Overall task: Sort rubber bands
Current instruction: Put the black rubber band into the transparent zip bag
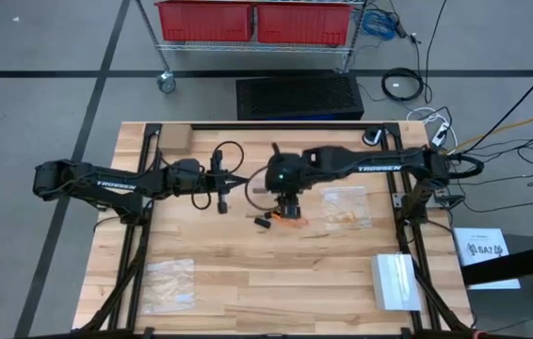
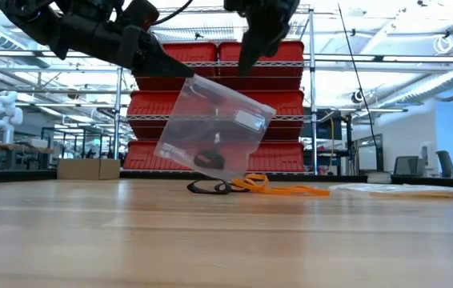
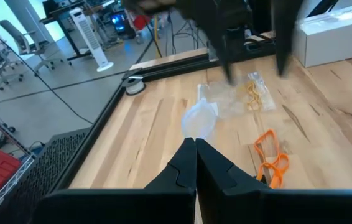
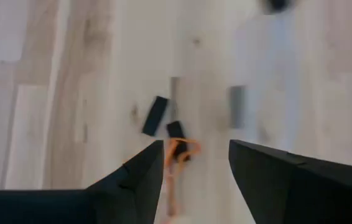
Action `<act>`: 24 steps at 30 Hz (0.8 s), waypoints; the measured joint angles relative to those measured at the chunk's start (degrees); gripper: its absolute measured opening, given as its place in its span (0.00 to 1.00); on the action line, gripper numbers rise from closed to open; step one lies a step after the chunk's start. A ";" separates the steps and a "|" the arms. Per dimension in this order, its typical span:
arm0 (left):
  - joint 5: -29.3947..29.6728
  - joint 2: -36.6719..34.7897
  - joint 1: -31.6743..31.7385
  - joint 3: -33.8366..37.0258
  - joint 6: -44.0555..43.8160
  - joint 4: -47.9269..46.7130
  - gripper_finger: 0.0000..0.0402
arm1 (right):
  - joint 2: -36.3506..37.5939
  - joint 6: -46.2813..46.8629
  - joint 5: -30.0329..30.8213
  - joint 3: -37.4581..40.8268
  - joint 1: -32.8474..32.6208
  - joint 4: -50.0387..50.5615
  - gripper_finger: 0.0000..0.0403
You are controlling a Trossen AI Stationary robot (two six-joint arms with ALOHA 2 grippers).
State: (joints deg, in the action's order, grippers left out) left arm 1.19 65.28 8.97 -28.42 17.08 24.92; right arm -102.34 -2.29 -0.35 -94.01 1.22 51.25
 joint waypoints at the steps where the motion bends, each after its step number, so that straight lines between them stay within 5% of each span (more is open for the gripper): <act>1: 0.38 -0.09 0.00 0.00 0.02 -0.04 0.00 | -0.33 0.10 0.01 1.62 -0.66 -1.57 0.44; 11: 3.01 -0.17 0.93 0.00 0.13 -1.62 0.00 | -2.86 -10.54 0.17 18.38 -6.25 -24.10 0.44; 24: 3.04 -0.18 1.18 0.00 -0.13 -1.89 0.00 | -3.07 -28.06 3.54 27.10 -6.95 -38.11 0.44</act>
State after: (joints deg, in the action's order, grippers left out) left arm 4.23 65.10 10.15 -28.42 16.95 23.03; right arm -105.41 -30.35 3.19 -66.92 -5.73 13.14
